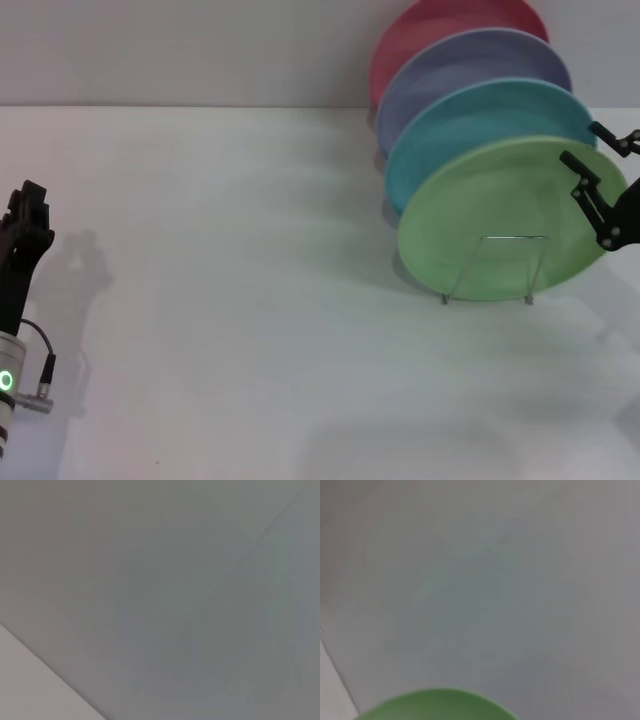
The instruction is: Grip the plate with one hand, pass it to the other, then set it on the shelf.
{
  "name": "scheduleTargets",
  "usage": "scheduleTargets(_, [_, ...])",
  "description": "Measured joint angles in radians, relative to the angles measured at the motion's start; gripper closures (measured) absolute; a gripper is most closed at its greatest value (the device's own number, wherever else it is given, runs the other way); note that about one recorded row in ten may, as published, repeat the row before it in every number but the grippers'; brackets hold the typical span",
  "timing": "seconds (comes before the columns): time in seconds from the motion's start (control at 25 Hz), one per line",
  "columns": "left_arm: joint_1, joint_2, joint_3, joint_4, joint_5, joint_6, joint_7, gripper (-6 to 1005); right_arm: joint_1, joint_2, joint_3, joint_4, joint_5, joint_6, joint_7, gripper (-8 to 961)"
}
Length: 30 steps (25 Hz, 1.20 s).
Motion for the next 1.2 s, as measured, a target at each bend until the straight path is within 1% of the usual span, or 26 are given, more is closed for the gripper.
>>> scheduleTargets(0.08, [-0.002,0.0,-0.006,-0.001,0.0,-0.002,0.0,781,-0.01,-0.003,0.002,0.0,0.007,-0.03,0.082,703])
scheduleTargets(0.12, [-0.002,0.0,-0.006,-0.001,0.0,-0.002,0.0,778,-0.01,-0.003,0.002,0.0,0.007,-0.03,0.082,690])
scheduleTargets(0.2, [-0.005,0.0,-0.007,-0.006,0.0,0.0,0.005,771,-0.035,-0.007,0.005,-0.001,0.062,-0.101,0.177,662])
scheduleTargets(0.24, [-0.005,0.0,-0.007,-0.006,0.0,0.0,0.005,767,-0.035,-0.007,0.005,-0.001,0.062,-0.101,0.177,663])
scheduleTargets(0.28, [-0.009,0.0,-0.01,-0.023,0.008,0.007,0.01,764,-0.061,-0.008,0.005,0.0,0.157,-0.172,0.288,664])
scheduleTargets(0.32, [-0.009,0.0,-0.01,-0.023,0.008,0.007,0.01,761,-0.061,-0.008,0.005,0.0,0.157,-0.172,0.288,657])
scheduleTargets(0.36, [-0.012,-0.001,-0.013,-0.037,0.016,0.012,0.012,757,-0.081,-0.008,0.01,0.007,0.265,-0.208,0.407,649])
scheduleTargets(0.4, [-0.018,-0.002,-0.016,-0.057,0.032,0.02,0.014,754,-0.081,-0.008,0.01,0.007,0.265,-0.208,0.407,642])
scheduleTargets(0.44, [-0.024,-0.004,-0.018,-0.078,0.056,0.033,0.025,750,-0.091,-0.008,0.015,0.015,0.35,-0.212,0.499,634])
scheduleTargets(0.48, [-0.034,-0.006,-0.019,-0.104,0.1,0.057,0.061,747,-0.1,-0.008,0.026,0.033,0.485,-0.168,0.644,627])
scheduleTargets(0.52, [-0.034,-0.006,-0.019,-0.104,0.1,0.057,0.061,744,-0.1,-0.008,0.026,0.033,0.485,-0.168,0.644,619])
scheduleTargets(0.56, [-0.041,-0.007,-0.019,-0.114,0.15,0.079,0.143,740,-0.102,-0.008,0.029,0.036,0.54,-0.132,0.7,612])
scheduleTargets(0.6, [-0.041,-0.007,-0.019,-0.114,0.15,0.079,0.143,737,-0.105,-0.009,0.031,0.037,0.584,-0.086,0.763,605])
scheduleTargets(0.64, [-0.045,-0.007,-0.019,-0.114,0.166,0.086,0.198,733,-0.107,-0.011,0.033,0.036,0.619,-0.042,0.813,597])
scheduleTargets(0.68, [-0.053,-0.007,-0.023,-0.115,0.182,0.092,0.308,730,-0.111,-0.017,0.038,0.037,0.668,0.046,0.876,590])
scheduleTargets(0.72, [-0.053,-0.007,-0.023,-0.115,0.182,0.092,0.308,683,-0.111,-0.017,0.038,0.037,0.668,0.046,0.876,582])
scheduleTargets(0.76, [-0.056,-0.007,-0.031,-0.115,0.184,0.09,0.349,635,-0.113,-0.019,0.04,0.038,0.69,0.095,0.892,575])
scheduleTargets(0.8, [-0.061,-0.007,-0.052,-0.117,0.185,0.079,0.398,588,-0.113,-0.02,0.041,0.036,0.714,0.166,0.893,517])
scheduleTargets(0.84, [-0.061,-0.007,-0.052,-0.117,0.185,0.079,0.398,540,-0.113,-0.02,0.041,0.036,0.714,0.166,0.893,459])
scheduleTargets(0.88, [-0.067,-0.006,-0.084,-0.136,0.186,0.067,0.415,493,-0.105,-0.018,0.049,0.035,0.736,0.227,0.877,400])
scheduleTargets(0.92, [-0.067,-0.006,-0.084,-0.136,0.186,0.067,0.415,459,-0.099,-0.015,0.055,0.037,0.754,0.255,0.866,342])
scheduleTargets(1.0, [-0.072,-0.005,-0.099,-0.153,0.186,0.065,0.415,391,-0.092,-0.011,0.063,0.041,0.778,0.283,0.854,342])
scheduleTargets(1.04, [-0.082,-0.005,-0.127,-0.192,0.186,0.061,0.409,357,-0.085,-0.007,0.068,0.044,0.802,0.304,0.839,342])
scheduleTargets(1.08, [-0.087,-0.004,-0.143,-0.21,0.187,0.058,0.406,323,-0.067,0.004,0.071,0.052,0.84,0.33,0.794,342])
scheduleTargets(1.12, [-0.091,-0.003,-0.151,-0.218,0.187,0.056,0.405,289,-0.052,0.01,0.074,0.071,0.856,0.337,0.74,342])
scheduleTargets(1.2, [-0.099,-0.002,-0.166,-0.237,0.187,0.055,0.403,289,-0.045,0.01,0.077,0.086,0.861,0.337,0.714,342])
